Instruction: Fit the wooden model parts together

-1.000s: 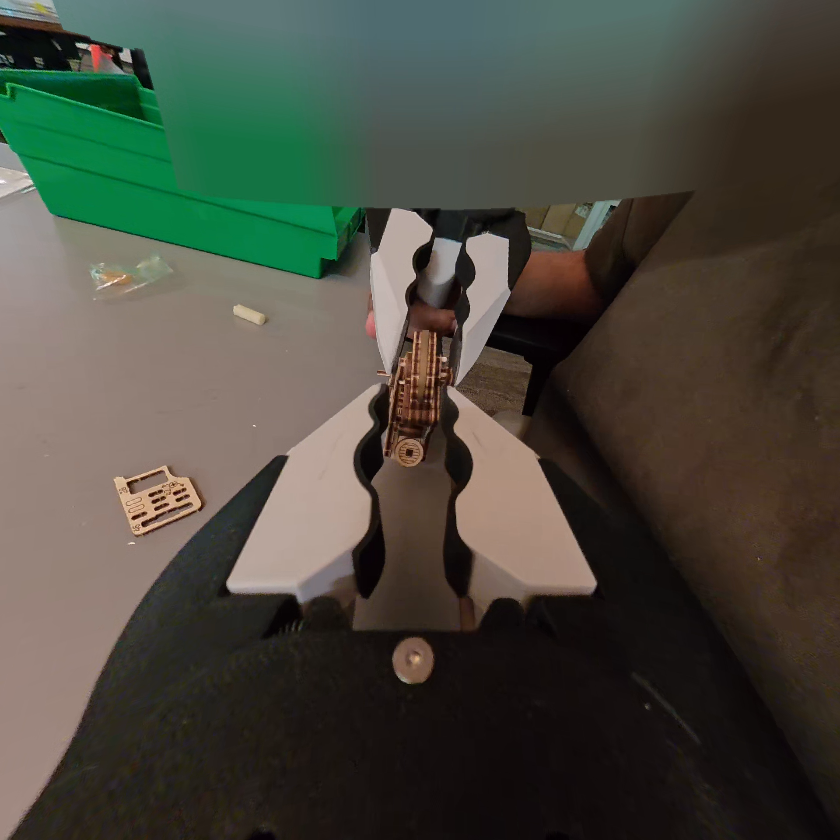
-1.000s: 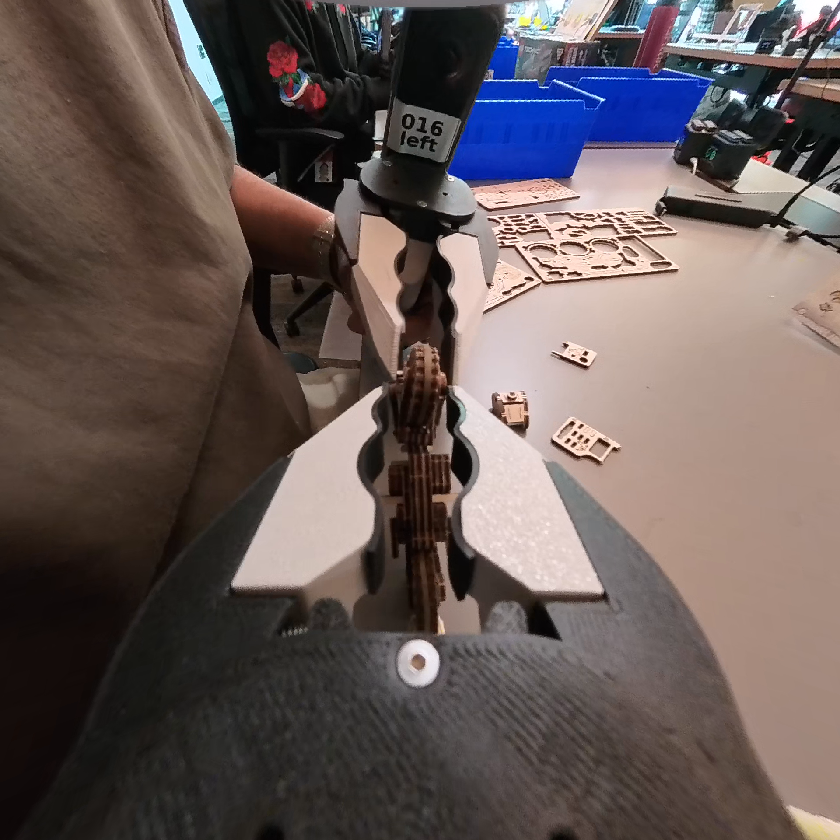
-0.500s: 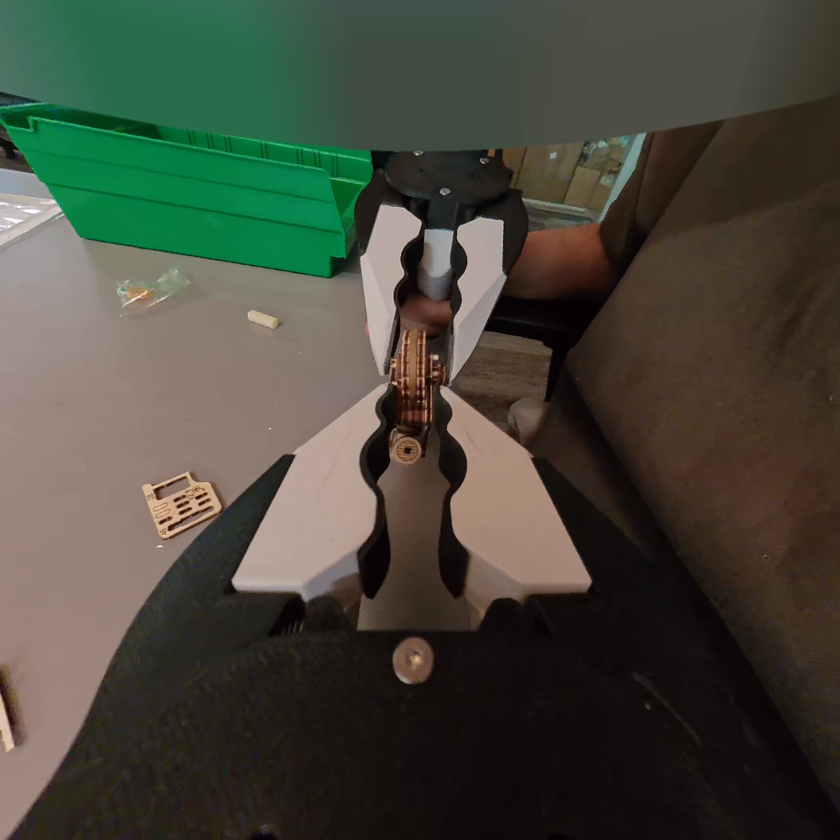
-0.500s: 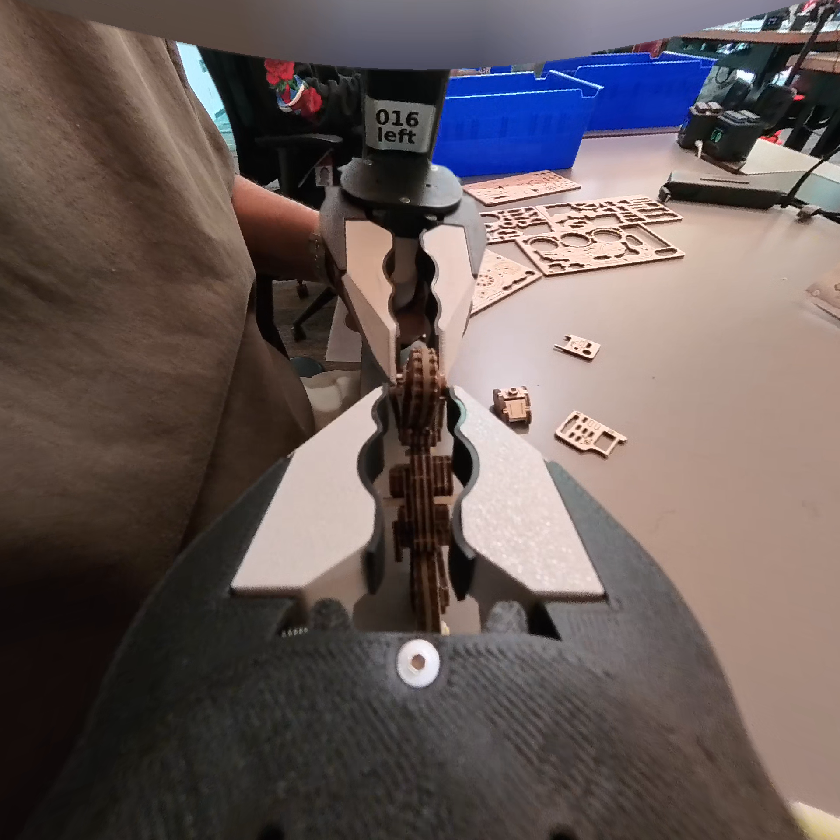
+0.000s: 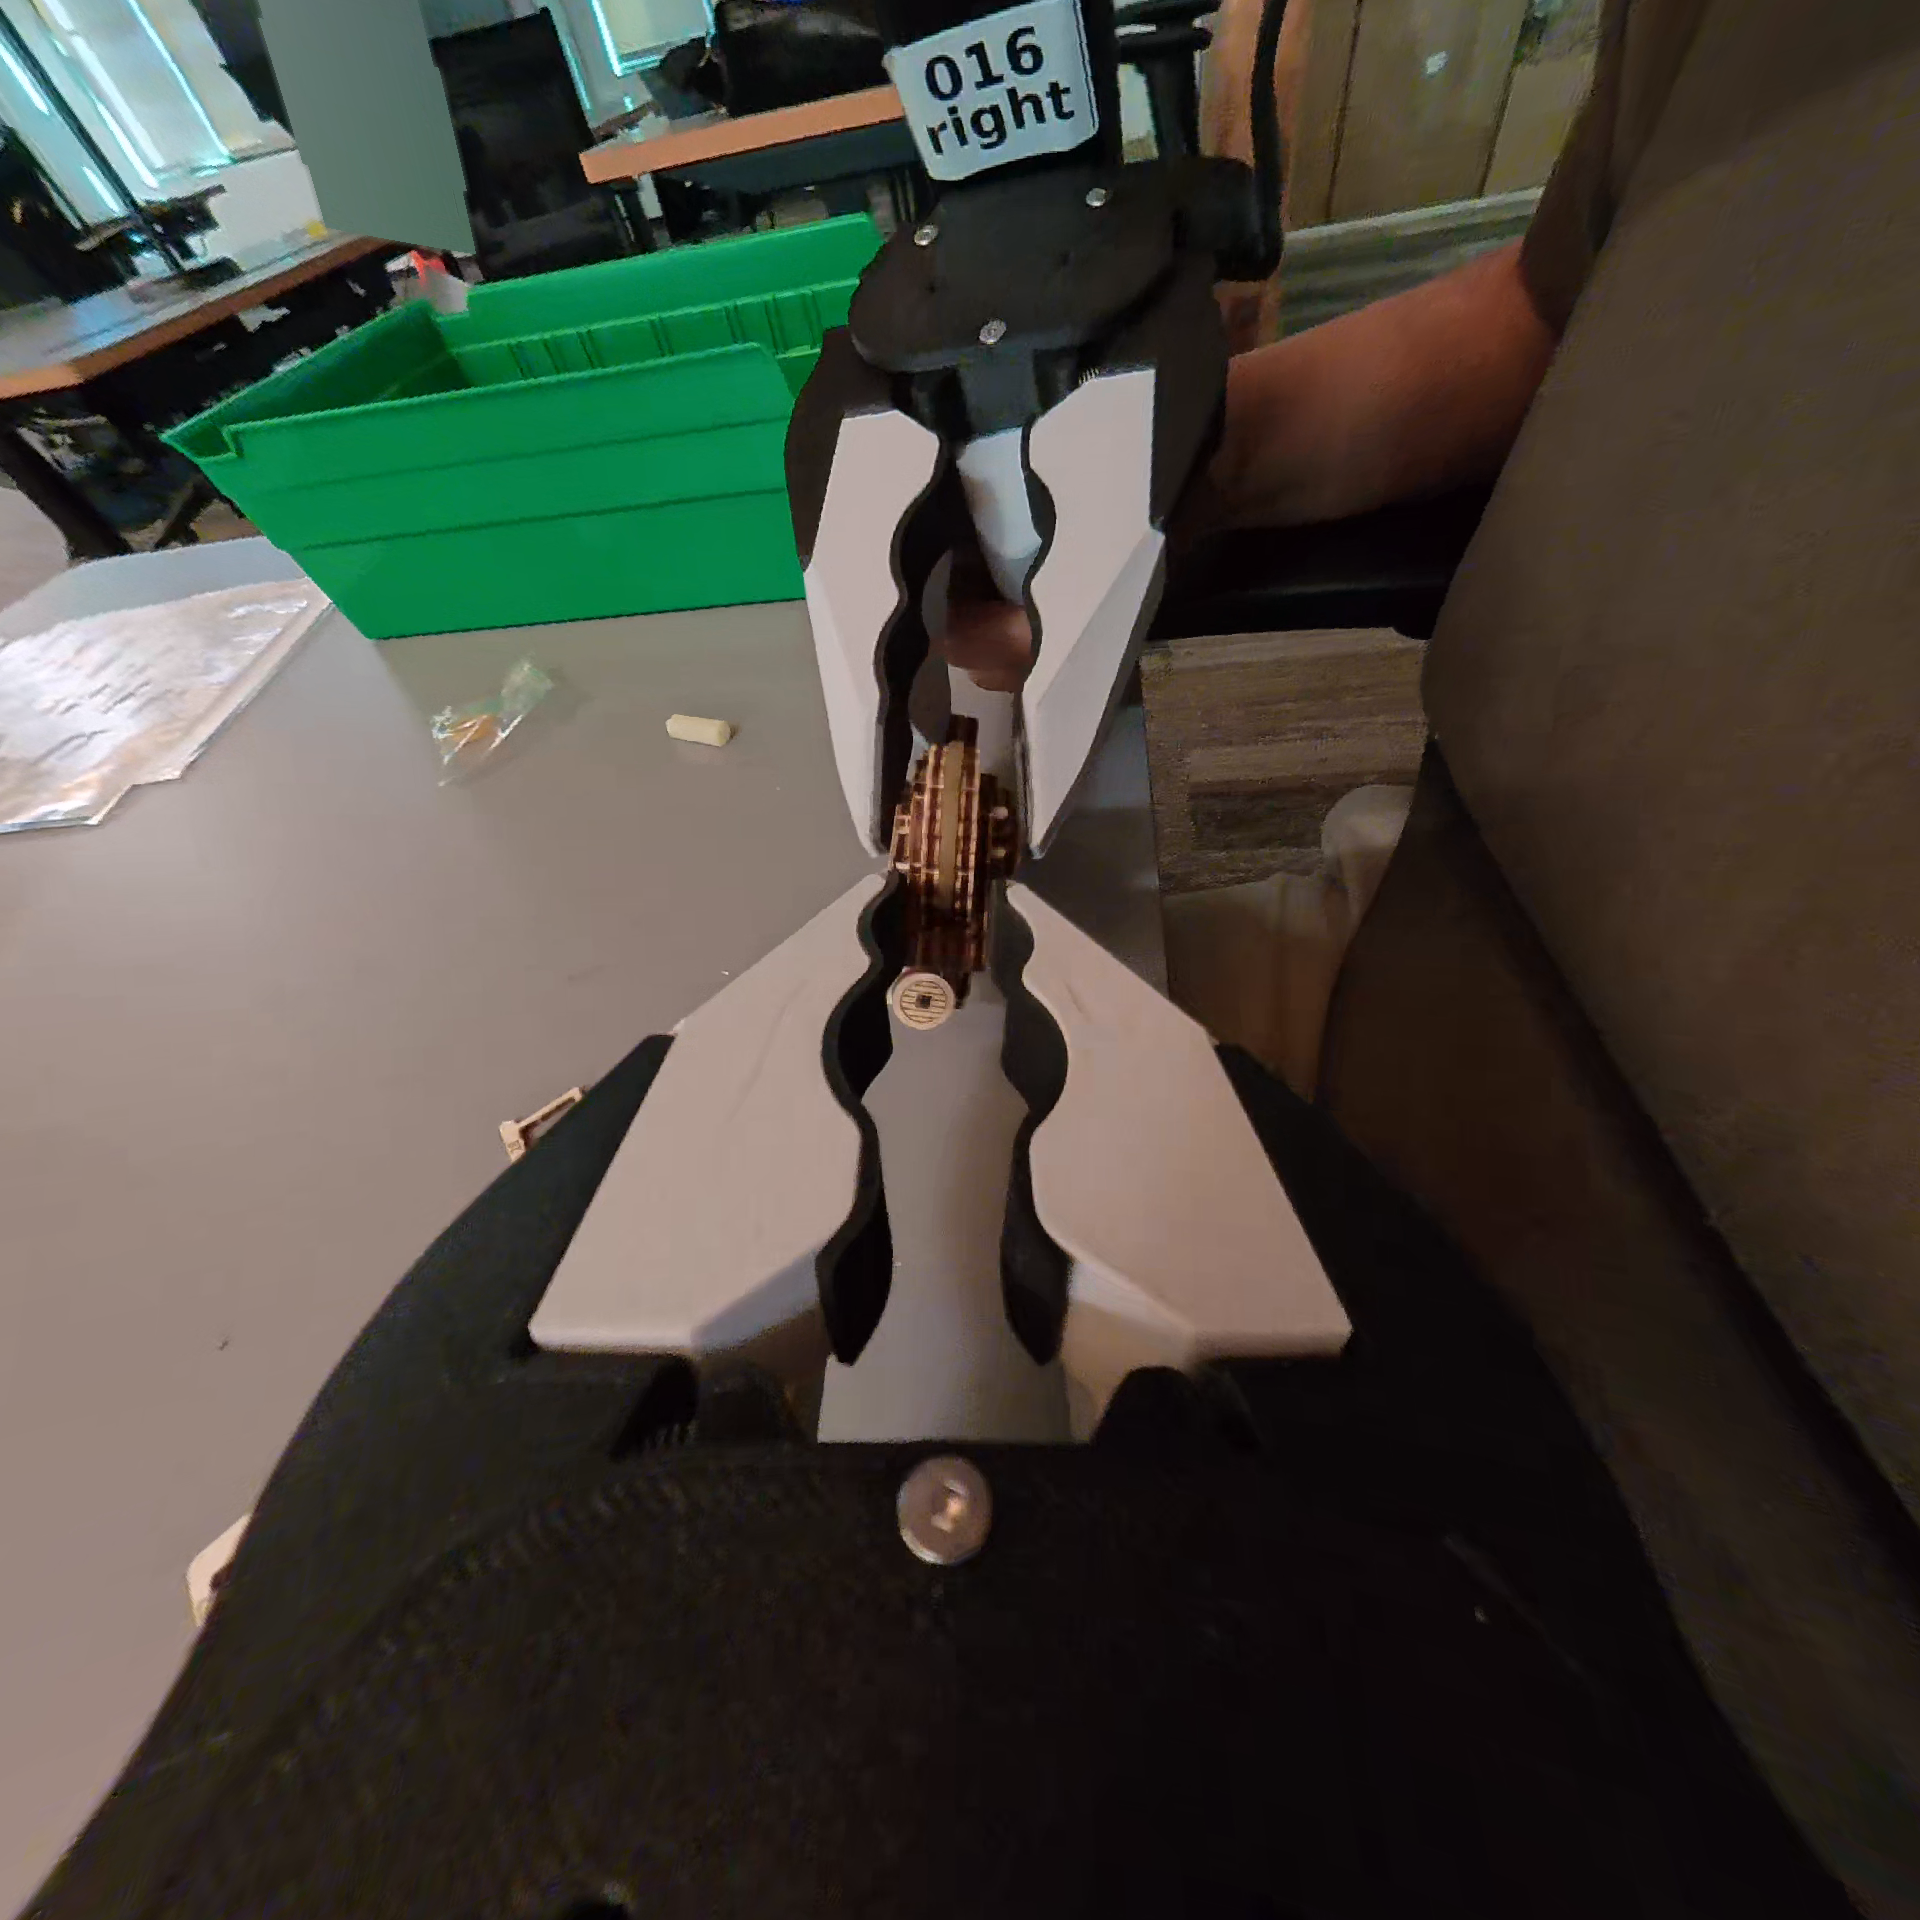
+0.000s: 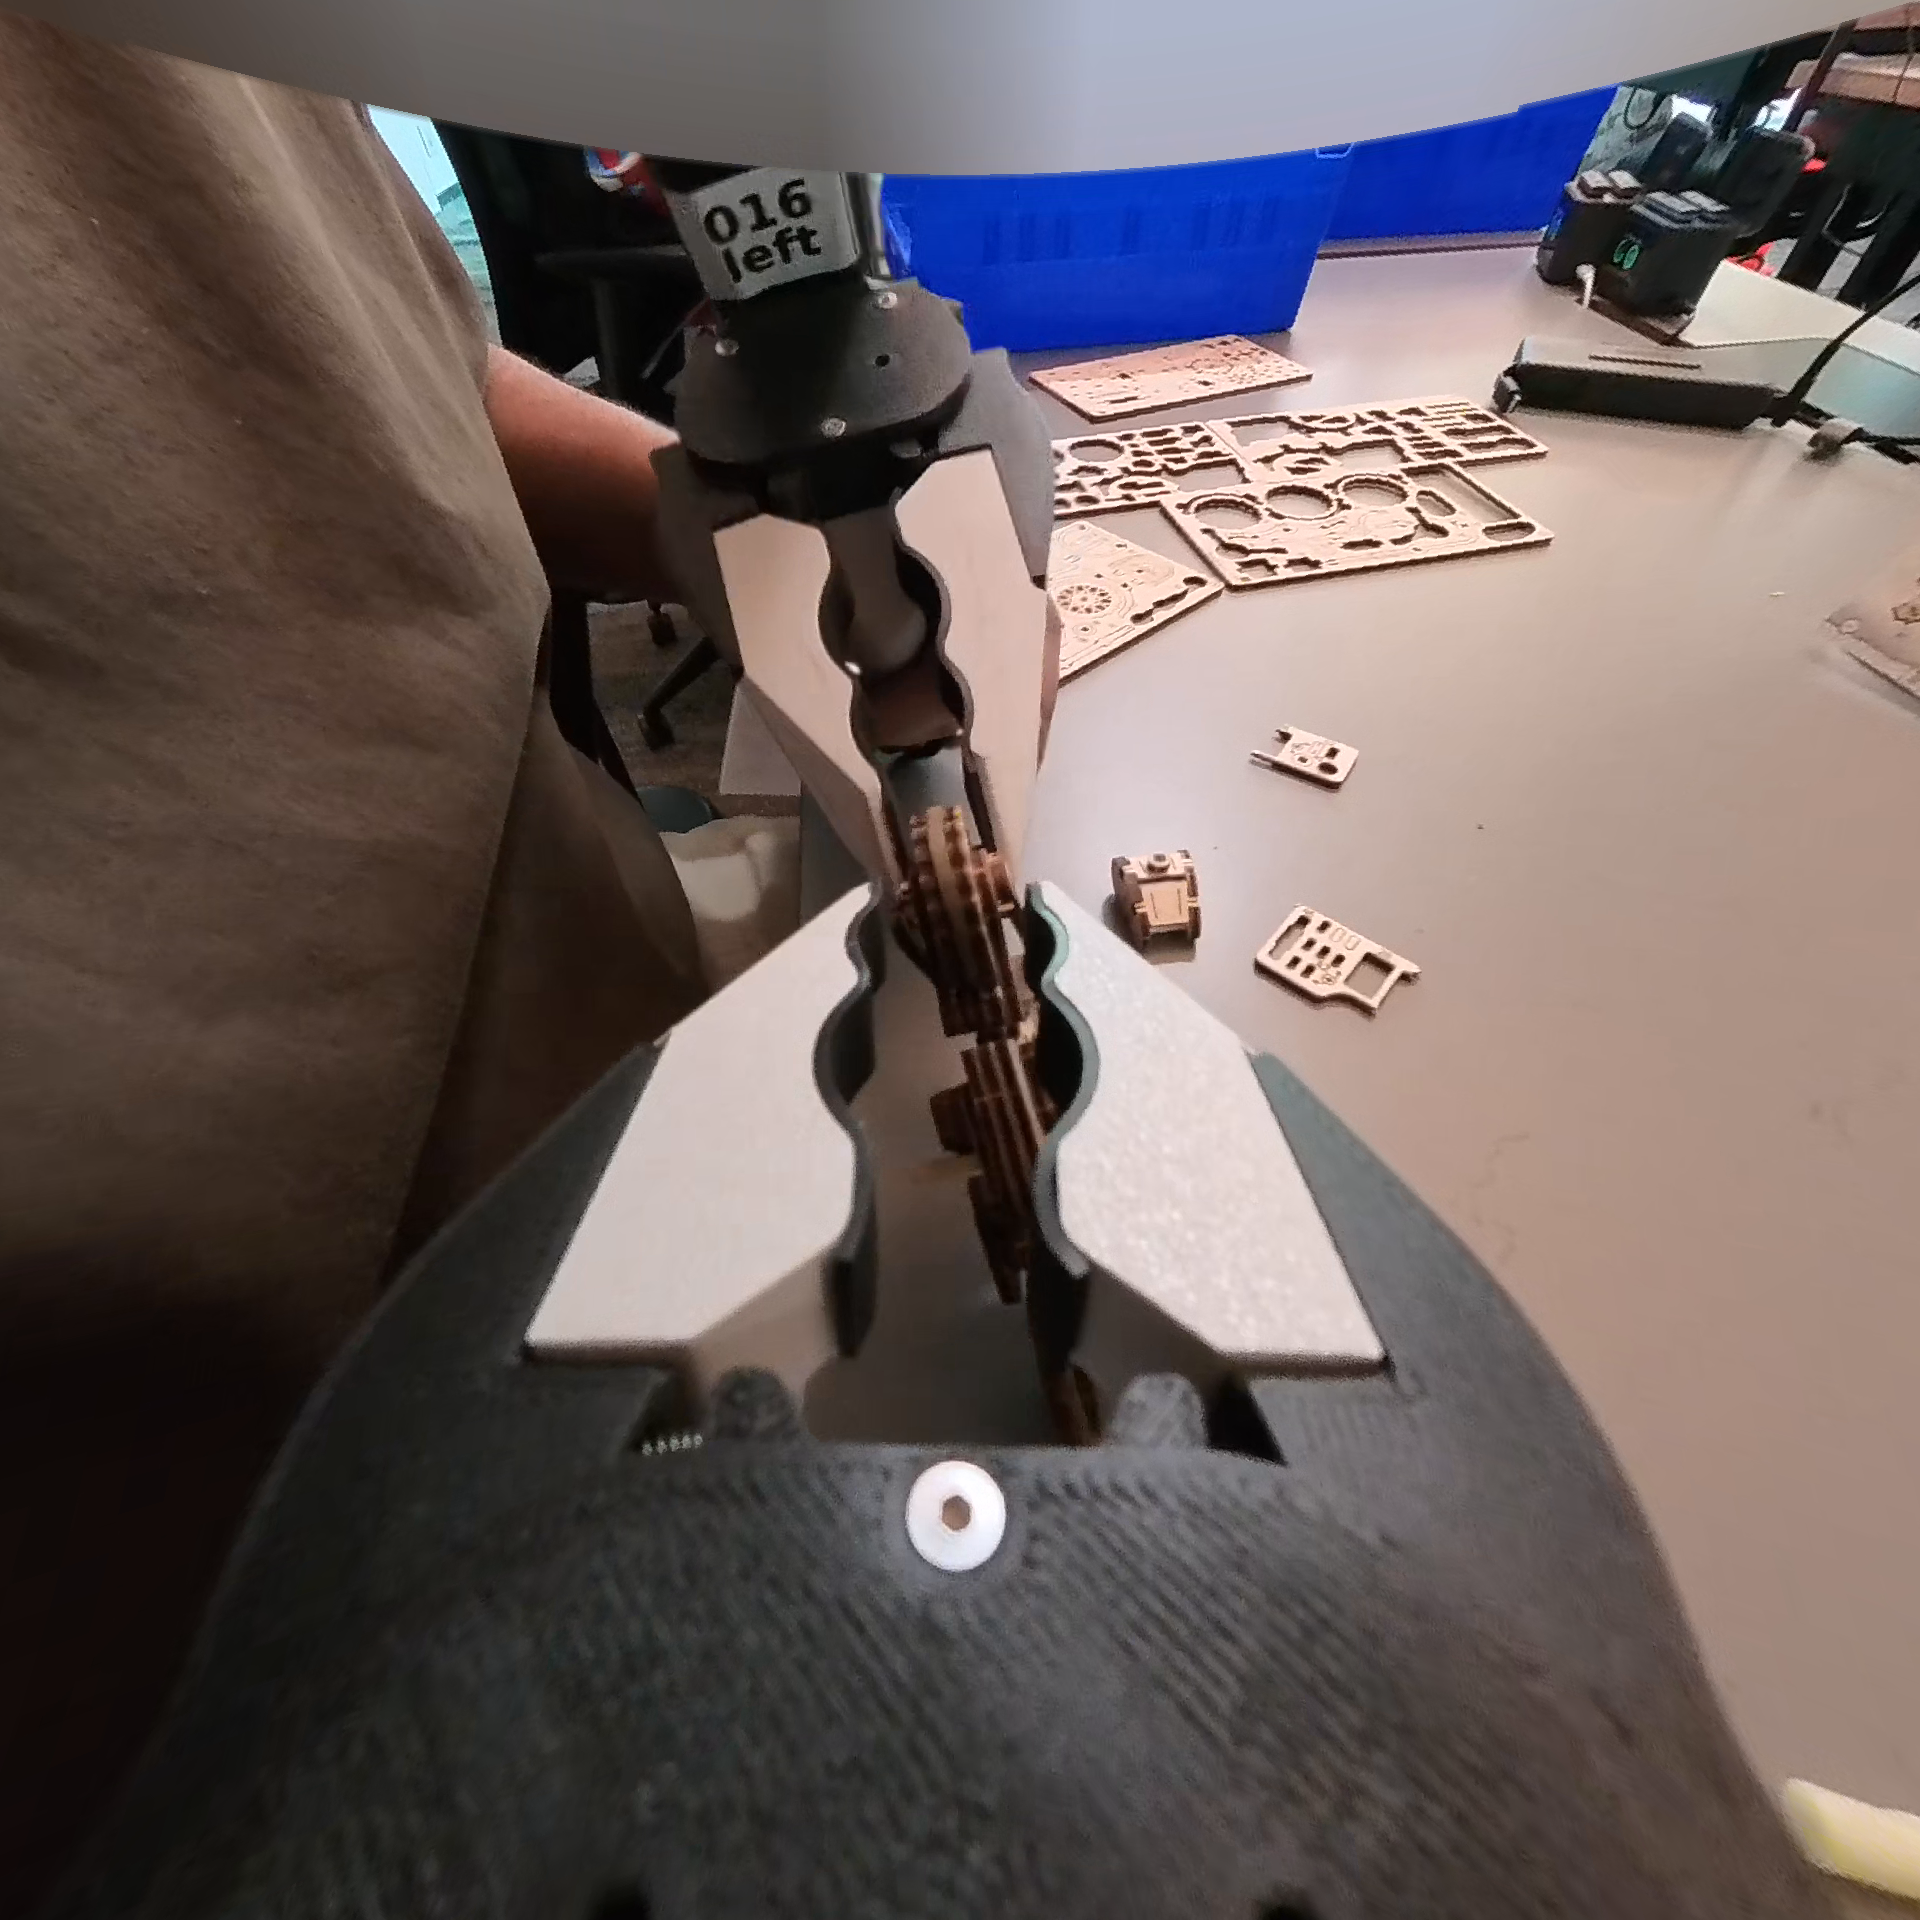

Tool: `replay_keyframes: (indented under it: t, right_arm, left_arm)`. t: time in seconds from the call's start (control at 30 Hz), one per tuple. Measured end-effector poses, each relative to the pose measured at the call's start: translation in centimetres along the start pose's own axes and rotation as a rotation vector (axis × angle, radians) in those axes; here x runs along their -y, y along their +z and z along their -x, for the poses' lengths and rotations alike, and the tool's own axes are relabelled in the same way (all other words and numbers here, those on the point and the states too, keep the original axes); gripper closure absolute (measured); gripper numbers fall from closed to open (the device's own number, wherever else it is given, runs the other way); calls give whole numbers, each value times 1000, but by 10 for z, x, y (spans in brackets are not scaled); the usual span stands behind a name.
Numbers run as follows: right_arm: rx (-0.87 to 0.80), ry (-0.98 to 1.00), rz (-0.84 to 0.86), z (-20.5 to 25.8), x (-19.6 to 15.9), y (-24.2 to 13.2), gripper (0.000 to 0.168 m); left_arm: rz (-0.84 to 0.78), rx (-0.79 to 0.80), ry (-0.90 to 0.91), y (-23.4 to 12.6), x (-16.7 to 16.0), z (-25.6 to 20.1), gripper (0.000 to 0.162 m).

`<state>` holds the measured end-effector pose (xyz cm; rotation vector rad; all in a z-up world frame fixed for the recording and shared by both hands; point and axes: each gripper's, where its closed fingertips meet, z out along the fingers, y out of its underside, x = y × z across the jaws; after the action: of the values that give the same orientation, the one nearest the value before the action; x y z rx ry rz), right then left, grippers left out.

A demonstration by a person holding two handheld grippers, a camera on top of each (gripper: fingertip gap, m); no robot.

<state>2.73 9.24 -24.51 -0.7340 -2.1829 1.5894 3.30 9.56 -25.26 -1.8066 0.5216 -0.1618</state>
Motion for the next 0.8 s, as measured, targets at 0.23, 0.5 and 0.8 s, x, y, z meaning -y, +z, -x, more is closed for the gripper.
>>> replay_keyframes:
  t: [0.23, 0.5, 0.8]
  right_arm:
    - [7, -40, 44, 3, -8, 3, 136]
    - [-25, -120, 67, 3, -11, 5, 140]
    - [-104, -192, 94, -8, -9, 5, 142]
  left_arm:
    - [1, -11, 7, 0, 0, -2, 149]
    - [-10, -15, 31, 1, 2, -4, 149]
    - [-10, 92, 113, 3, 5, 5, 149]
